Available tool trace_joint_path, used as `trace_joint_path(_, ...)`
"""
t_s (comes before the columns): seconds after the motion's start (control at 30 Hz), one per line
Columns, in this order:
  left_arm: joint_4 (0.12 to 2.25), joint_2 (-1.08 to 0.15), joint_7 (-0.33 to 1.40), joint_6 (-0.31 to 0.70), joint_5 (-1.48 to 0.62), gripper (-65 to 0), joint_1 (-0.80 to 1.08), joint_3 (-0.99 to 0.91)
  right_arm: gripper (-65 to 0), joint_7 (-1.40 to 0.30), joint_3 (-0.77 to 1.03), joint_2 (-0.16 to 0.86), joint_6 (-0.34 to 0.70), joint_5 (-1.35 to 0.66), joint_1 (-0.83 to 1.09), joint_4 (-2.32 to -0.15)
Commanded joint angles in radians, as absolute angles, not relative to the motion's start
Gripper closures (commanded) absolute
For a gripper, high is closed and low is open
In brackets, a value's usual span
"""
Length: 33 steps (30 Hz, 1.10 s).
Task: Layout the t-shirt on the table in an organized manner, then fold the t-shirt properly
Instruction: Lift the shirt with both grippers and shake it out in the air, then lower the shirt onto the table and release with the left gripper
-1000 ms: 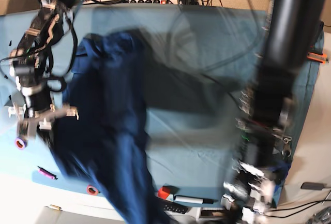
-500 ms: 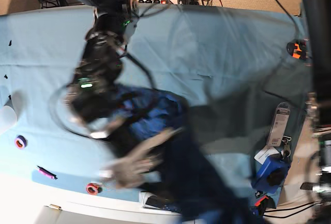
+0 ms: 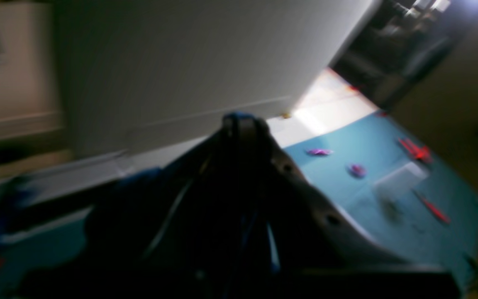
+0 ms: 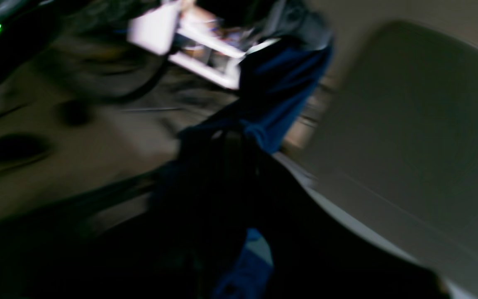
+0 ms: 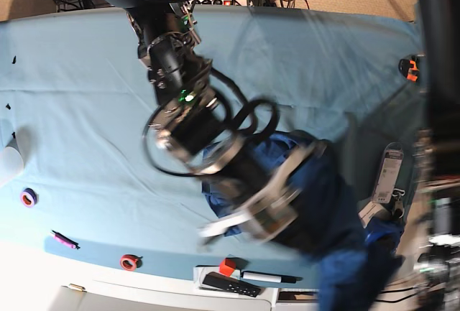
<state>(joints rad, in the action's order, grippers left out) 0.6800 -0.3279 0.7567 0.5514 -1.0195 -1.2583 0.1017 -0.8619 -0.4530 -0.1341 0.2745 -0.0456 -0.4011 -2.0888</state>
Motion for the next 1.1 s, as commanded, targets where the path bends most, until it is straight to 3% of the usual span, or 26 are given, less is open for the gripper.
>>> trace_joint_path(0.0, 0.684, -0.300, 0.725, 0.559, -1.039, 0.0, -1.309, 0.096, 0.0, -0.838, -0.407, -0.142, 0.249, -0.027, -0.413, -2.103)
trace_joint_path(0.23, 0.652, -0.051, 0.726, 0.559, -0.979, 0.0, -1.309, 0.096, 0.0, -0.944, -0.012, -0.133, 0.224, 0.010, -0.273, -2.103)
trace_joint_path(0.53, 0.647, 0.155, 0.707, 0.604, -0.979, 0.0, -1.073, 0.096, 0.0, -0.950, 0.459, -0.015, 0.223, -0.012, -0.109, -2.103)
trace_joint_path(0.8, 0.647, 0.157, 0.468, 0.633, -0.839, 0.0, -0.968, 0.191, 0.0, -0.968, 0.671, -0.002, 0.263, -0.143, -0.044, -2.108)
trace_joint_path(1.07, 0.647, 0.157, 0.361, 0.626, -0.813, 0.0, -1.010, 0.310, 0.0, -1.057, 0.686, -0.007, 0.346, -0.363, -0.044, -2.108)
